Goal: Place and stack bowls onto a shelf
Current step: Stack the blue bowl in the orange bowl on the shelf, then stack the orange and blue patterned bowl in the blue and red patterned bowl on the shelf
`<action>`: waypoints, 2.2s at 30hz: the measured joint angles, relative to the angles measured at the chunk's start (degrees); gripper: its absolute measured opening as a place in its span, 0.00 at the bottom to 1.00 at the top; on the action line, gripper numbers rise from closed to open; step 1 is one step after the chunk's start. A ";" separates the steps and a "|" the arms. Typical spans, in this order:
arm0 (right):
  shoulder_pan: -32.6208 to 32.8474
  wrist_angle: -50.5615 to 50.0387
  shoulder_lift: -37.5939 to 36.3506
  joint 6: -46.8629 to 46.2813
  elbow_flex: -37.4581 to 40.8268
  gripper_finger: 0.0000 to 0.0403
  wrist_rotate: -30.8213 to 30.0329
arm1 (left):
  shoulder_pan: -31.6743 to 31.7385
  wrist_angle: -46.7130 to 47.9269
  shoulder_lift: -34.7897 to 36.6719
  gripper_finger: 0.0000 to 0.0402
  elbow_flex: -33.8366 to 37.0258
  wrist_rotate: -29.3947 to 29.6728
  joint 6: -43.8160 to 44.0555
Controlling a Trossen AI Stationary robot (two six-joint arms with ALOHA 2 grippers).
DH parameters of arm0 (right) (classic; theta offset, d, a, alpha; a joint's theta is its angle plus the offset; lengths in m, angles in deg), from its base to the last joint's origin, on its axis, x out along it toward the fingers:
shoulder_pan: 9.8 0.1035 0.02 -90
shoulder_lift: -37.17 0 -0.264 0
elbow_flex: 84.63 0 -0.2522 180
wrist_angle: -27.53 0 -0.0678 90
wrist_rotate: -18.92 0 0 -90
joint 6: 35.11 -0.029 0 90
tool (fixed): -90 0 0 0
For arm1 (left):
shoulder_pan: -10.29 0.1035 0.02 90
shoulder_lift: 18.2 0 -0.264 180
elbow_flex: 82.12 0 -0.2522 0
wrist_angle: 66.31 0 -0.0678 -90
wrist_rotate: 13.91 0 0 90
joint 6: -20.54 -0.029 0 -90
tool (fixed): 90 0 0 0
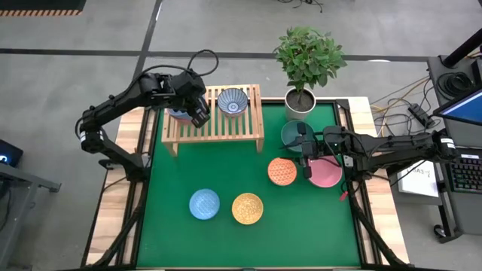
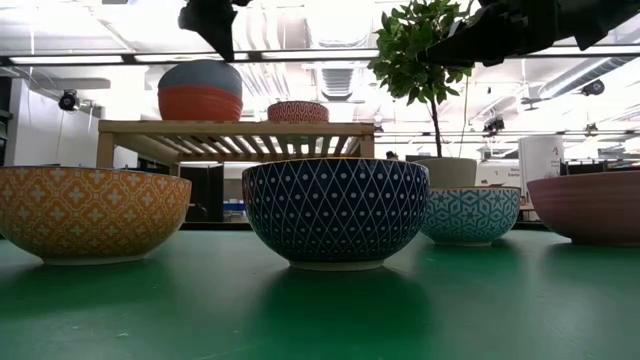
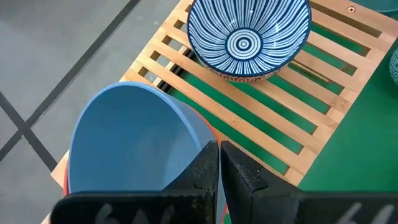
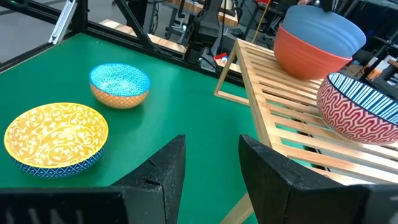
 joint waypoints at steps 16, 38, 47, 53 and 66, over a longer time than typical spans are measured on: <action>0.01 -0.02 0.00 -0.08 0.13 0.34 0.03 | -0.90 -1.05 -0.02 0.00 7.70 0.00 2.63; 1.95 0.09 -0.01 -9.73 0.17 0.34 0.03 | -31.85 -14.29 4.50 0.00 8.93 6.78 3.35; 5.74 4.07 -0.02 -15.25 0.20 0.34 -2.44 | -51.26 -38.85 4.67 0.00 25.72 8.39 -14.98; 7.81 5.23 -0.02 -18.42 0.07 0.34 -7.62 | -50.94 -51.91 8.35 0.00 39.44 13.76 -16.29; 8.29 -3.82 7.24 -24.22 -8.88 0.34 -10.64 | -50.06 -85.87 32.32 0.00 66.40 20.14 -27.40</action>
